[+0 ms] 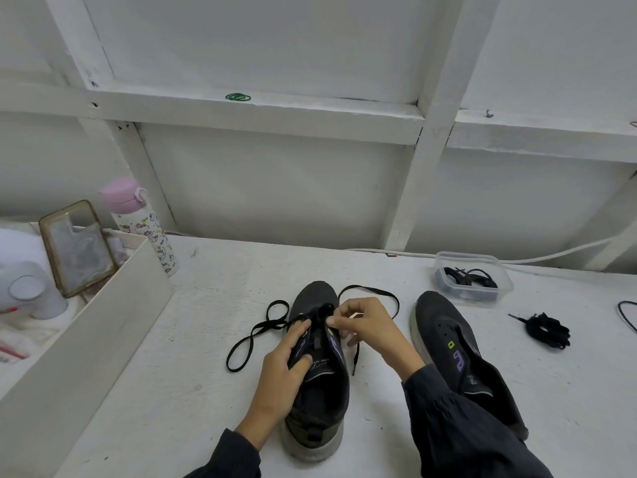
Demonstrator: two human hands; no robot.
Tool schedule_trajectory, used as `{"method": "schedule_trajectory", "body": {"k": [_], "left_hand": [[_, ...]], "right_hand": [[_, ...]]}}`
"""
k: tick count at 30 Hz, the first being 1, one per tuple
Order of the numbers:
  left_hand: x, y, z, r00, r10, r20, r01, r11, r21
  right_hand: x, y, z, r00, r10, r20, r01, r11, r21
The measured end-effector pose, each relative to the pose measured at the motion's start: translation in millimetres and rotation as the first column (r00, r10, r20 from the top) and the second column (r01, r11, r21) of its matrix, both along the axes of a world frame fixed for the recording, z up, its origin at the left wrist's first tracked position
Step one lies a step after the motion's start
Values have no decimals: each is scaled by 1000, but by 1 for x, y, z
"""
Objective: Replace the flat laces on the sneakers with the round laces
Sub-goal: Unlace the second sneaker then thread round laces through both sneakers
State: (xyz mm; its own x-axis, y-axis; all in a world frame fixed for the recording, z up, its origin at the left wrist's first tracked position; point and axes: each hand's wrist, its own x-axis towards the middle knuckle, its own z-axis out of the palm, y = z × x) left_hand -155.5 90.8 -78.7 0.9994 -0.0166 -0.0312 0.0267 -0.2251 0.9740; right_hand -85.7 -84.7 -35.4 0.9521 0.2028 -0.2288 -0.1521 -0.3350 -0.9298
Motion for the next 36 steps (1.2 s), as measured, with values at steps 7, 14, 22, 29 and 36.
{"method": "schedule_trajectory", "body": {"k": [7,14,22,29,36], "left_hand": [[0,0,1,1000,-10,3,10,1000,0],[0,0,0,1000,-3,0,3,1000,-5],[-2,-1,3,1000,-11,-21,10,999,-33],[-1,-1,3,1000,0,-19,-1,999,-34],[-2,-1,4,999,3,-37,-6,998,-63]], "right_hand": [[11,1,7,987,-160,21,159,986,50],[3,-3,-2,1000,-3,0,3,1000,-10],[13,-6,11,960,-275,-46,279,941,190],[-2,1,1,998,-61,-21,62,997,51],[13,-8,15,901,-433,21,411,869,274]]}}
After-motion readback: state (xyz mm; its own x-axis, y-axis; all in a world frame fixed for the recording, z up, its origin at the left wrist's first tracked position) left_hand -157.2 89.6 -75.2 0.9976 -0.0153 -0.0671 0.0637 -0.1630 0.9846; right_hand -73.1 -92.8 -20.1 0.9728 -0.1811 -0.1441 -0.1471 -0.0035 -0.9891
